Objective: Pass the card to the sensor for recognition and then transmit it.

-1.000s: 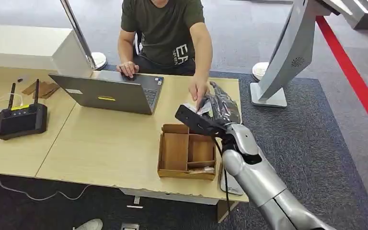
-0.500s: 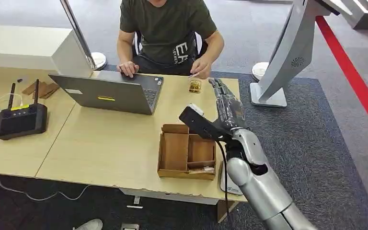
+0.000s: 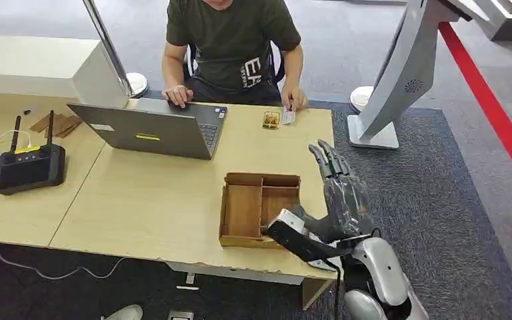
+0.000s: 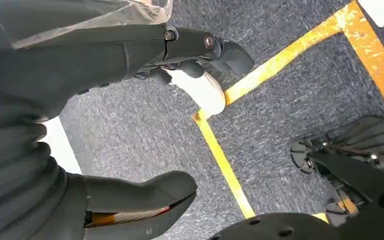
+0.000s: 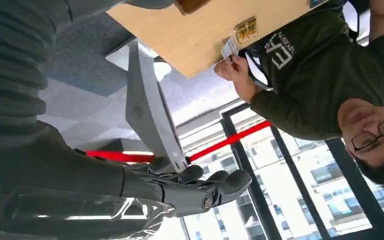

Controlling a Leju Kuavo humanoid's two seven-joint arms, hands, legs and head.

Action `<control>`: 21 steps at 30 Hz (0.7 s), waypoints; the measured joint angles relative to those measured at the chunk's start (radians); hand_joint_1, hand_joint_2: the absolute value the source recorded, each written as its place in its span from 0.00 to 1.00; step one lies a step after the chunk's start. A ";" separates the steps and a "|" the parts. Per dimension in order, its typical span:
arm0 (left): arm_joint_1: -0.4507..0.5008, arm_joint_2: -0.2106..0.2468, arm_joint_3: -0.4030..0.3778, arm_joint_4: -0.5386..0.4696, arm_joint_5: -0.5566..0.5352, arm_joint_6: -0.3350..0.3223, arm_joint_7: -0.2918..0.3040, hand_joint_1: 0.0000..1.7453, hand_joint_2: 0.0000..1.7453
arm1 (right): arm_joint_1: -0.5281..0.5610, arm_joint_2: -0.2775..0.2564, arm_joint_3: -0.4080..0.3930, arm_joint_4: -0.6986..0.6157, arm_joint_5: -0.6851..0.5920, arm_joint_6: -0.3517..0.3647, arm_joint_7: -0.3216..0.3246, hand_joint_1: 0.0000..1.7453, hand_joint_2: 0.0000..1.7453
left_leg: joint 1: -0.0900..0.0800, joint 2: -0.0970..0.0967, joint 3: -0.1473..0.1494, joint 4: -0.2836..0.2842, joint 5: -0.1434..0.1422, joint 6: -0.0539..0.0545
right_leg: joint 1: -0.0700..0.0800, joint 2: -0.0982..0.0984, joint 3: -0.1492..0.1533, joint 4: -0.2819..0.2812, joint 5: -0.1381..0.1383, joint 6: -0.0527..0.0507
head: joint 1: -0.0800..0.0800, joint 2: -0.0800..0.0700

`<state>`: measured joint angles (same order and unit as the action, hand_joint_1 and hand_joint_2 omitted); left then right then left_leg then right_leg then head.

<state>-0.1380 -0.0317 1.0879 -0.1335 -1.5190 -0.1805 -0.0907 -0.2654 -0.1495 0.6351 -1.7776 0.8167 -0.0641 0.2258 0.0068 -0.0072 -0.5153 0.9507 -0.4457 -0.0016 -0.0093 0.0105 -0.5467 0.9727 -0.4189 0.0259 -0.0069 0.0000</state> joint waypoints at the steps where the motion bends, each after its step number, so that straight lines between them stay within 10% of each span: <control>1: 0.001 0.001 0.000 0.000 0.002 0.001 -0.003 0.00 1.00 | 0.020 -0.007 0.001 -0.020 0.025 0.005 -0.003 0.00 1.00 | 0.000 0.000 0.000 0.000 0.000 0.000 | 0.000 0.000 0.000 0.000 0.000 0.000 | 0.000 0.000; 21: 0.001 0.004 0.025 0.000 0.003 0.007 -0.016 0.00 1.00 | 0.077 0.021 0.187 0.087 0.187 0.083 -0.052 0.00 1.00 | 0.000 0.000 0.000 0.000 0.000 0.000 | 0.000 0.000 0.001 0.000 0.000 0.000 | 0.000 0.000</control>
<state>-0.1370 -0.0278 1.1132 -0.1335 -1.5156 -0.1740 -0.1068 -0.1889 -0.1289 0.8225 -1.6910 1.0041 0.0191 0.1739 0.0072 -0.0074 -0.5158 0.9505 -0.4456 -0.0017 -0.0092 0.0102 -0.5462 0.9732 -0.4191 0.0256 -0.0069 0.0000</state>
